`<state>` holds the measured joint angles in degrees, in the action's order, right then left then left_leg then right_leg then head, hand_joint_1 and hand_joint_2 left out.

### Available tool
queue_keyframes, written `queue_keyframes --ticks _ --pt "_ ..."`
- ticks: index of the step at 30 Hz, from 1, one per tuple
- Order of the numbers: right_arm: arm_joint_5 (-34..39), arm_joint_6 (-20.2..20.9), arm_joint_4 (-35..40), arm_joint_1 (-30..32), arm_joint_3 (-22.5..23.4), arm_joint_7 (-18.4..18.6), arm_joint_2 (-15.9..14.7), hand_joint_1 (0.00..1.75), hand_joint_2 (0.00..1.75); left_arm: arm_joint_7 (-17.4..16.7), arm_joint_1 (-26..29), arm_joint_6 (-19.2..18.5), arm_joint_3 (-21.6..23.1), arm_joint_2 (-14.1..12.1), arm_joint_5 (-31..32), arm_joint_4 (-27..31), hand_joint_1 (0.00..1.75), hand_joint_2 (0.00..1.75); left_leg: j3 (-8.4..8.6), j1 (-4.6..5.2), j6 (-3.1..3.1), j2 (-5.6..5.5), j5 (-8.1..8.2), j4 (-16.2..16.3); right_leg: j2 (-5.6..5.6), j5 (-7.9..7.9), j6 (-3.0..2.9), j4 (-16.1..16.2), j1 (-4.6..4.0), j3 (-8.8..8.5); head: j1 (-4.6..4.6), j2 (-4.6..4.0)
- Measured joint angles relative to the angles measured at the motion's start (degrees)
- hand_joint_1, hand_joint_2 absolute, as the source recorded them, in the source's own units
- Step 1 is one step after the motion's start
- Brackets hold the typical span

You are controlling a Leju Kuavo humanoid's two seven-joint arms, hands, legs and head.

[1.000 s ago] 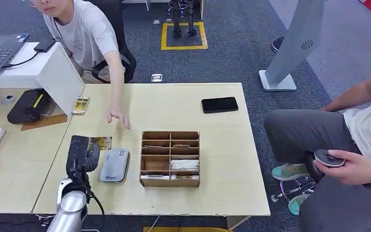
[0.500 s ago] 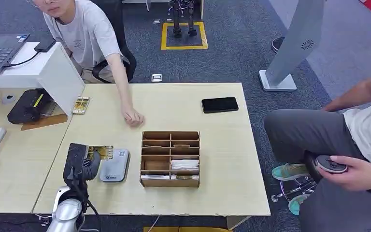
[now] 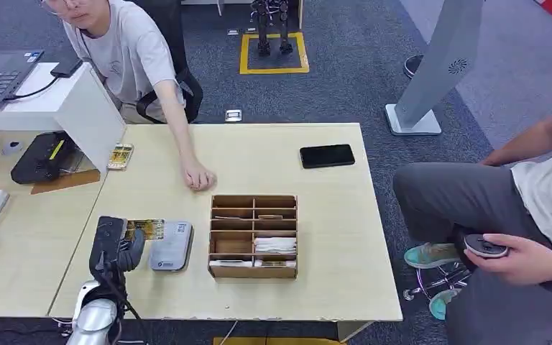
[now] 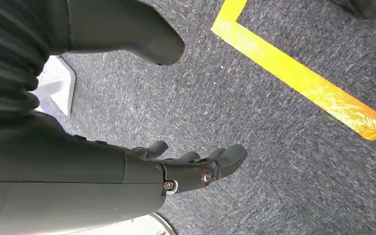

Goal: Pass the card to the sensor for recognition and then transmit it.

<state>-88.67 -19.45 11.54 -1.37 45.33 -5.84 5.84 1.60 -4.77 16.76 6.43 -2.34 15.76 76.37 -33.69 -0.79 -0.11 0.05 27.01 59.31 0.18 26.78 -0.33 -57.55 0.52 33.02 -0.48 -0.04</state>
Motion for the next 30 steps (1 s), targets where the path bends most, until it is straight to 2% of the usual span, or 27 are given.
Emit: queue_keyframes --ticks 12,17,30 --pt "0.0 0.1 0.0 0.0 0.0 -0.2 0.0 0.0 1.75 -0.3 1.4 0.1 -0.4 0.1 2.9 0.0 1.75 1.75 0.0 0.0 0.0 0.0 0.0 0.0 0.0 0.0 0.0 0.0 0.0 0.0 0.0 0.0" --pt "0.0 0.1 0.0 0.0 0.0 -0.2 0.0 0.0 1.75 -1.2 2.3 0.1 -0.4 0.8 5.9 0.0 1.75 1.75 -0.01 0.01 0.0 0.0 0.01 0.0 0.0 0.0 0.0 0.0 0.0 0.02 0.0 0.0" --pt "0.0 0.1 0.0 0.0 0.0 -0.2 0.0 0.0 1.75 -2.4 3.4 -1.3 -0.4 2.5 8.4 -0.2 1.75 1.75 -0.01 0.01 0.0 0.0 0.0 0.0 0.0 0.0 0.0 0.0 0.0 0.02 0.02 0.0"
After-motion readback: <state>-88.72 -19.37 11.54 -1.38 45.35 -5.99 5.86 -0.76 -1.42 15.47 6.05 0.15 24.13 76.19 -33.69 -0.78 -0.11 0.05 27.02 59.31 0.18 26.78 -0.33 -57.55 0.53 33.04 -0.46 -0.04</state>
